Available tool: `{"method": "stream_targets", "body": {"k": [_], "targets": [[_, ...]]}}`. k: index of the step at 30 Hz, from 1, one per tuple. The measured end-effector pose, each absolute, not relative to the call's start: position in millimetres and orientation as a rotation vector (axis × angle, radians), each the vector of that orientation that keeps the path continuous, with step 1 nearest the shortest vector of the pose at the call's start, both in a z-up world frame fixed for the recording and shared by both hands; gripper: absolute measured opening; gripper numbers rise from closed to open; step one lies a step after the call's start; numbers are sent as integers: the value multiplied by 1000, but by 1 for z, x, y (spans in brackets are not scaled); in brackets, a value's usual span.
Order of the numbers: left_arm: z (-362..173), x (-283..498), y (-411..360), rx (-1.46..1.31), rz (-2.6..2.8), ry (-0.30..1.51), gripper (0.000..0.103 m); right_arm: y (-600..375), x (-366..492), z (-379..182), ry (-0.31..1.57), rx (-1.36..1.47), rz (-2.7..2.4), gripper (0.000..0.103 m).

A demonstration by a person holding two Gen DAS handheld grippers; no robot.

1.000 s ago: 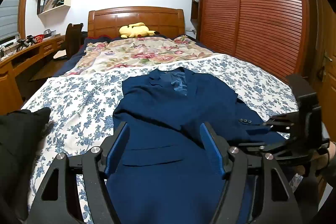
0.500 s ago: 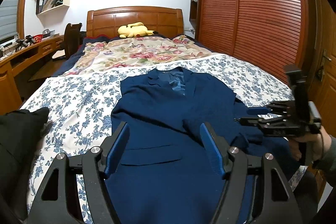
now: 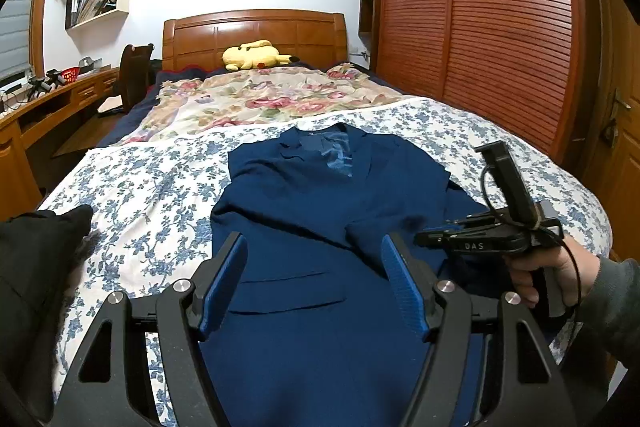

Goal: Fold large clothes

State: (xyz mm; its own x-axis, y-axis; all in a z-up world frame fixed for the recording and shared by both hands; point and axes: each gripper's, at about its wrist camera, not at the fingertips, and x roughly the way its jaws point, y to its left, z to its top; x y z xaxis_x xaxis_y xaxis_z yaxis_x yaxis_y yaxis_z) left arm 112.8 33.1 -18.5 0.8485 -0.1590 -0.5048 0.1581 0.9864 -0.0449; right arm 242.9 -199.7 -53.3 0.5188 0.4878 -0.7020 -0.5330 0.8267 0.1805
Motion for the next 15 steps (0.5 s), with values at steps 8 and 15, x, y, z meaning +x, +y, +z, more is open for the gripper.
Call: {"method": "stream_targets", "body": {"k": [8, 15], "targets": [[-22, 116, 38, -3, -143, 542, 70, -151, 191, -40, 756, -127, 753, 10], [-27, 119, 33, 6, -143, 560, 70, -148, 160, -42, 739, -132, 758, 20]]}}
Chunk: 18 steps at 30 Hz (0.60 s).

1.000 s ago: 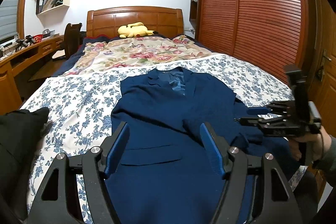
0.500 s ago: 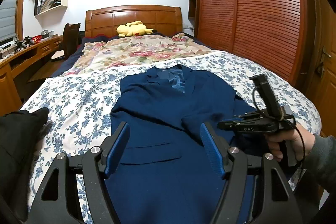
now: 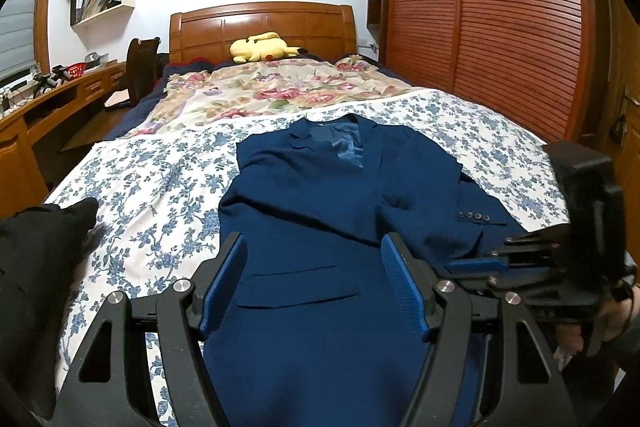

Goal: Fold large clothes

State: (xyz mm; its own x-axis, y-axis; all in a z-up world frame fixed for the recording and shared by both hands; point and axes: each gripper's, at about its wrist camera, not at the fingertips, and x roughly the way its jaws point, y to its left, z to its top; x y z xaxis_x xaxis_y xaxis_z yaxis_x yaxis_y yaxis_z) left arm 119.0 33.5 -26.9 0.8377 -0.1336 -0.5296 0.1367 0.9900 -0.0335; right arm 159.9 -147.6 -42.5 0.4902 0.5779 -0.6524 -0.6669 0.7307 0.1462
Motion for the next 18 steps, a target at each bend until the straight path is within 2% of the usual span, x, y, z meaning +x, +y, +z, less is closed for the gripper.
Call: {"method": "stream_targets", "body": {"k": [5, 13, 18], "targets": [[-30, 120, 26, 17, -154, 568, 70, -167, 151, -38, 710, -134, 752, 24], [-38, 125, 2, 41, -197, 598, 70, -209, 155, -51, 673, -182, 548, 43], [-39, 129, -22, 64, -237, 608, 70, -236, 171, -66, 660, -205, 420, 45]]}}
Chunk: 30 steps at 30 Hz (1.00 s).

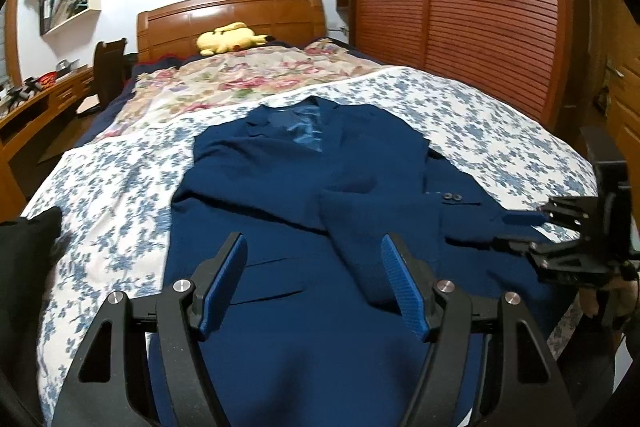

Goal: Fold large clothes

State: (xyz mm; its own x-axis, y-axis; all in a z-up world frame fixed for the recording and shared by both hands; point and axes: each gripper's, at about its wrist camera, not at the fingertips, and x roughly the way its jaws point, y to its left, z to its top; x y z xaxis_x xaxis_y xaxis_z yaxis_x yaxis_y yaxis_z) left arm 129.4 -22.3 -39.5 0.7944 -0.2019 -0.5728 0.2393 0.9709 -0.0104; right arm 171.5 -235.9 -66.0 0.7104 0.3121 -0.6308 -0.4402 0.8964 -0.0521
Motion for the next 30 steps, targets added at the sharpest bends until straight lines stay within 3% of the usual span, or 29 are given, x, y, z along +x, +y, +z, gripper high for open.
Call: {"method": "stream_targets", "body": {"k": [12, 18, 30], "targets": [[-47, 146, -79, 76, -359, 661, 70, -259, 202, -110, 705, -111, 383, 45], [-48, 154, -111, 142, -405, 685, 61, -265, 197, -113, 682, -86, 405, 46], [-66, 182, -144, 278, -379, 759, 32, -278, 193, -112, 682, -44, 441, 46]]}}
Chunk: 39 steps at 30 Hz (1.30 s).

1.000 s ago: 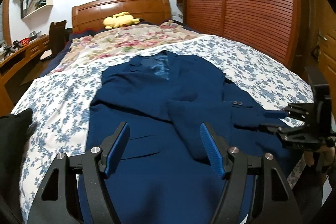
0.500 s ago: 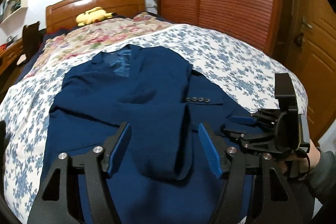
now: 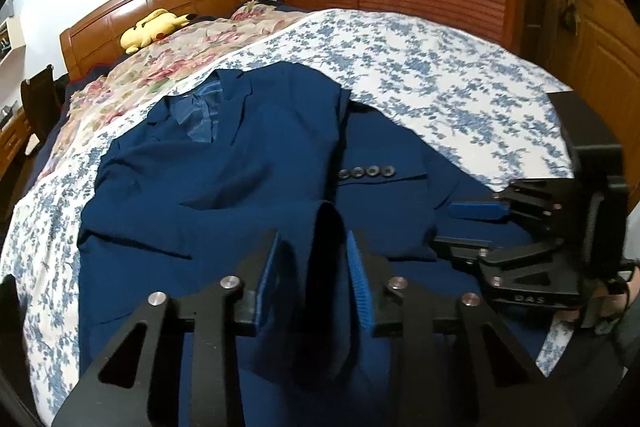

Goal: Fold large clothes

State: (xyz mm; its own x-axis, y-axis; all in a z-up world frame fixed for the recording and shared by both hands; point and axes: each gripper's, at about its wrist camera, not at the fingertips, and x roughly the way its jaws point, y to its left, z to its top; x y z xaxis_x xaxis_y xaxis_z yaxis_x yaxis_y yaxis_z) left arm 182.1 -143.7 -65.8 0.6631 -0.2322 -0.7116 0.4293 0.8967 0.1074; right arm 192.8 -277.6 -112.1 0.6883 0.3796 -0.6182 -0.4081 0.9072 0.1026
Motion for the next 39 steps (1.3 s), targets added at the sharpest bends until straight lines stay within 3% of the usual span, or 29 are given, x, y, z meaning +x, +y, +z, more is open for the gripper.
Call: {"method": "stream_targets", "body": {"k": [5, 8, 21, 39], "targets": [[-66, 185, -136, 283, -368, 762, 8, -275, 193, -112, 682, -50, 437, 46], [-59, 180, -124, 273, -348, 731, 3, -275, 193, -112, 682, -49, 438, 46], [-52, 151, -36, 195, -197, 692, 2, -274, 195, -113, 678, -66, 426, 46], [-69, 132, 23, 119, -91, 701, 2, -273, 196, -114, 675, -80, 420, 46]]}}
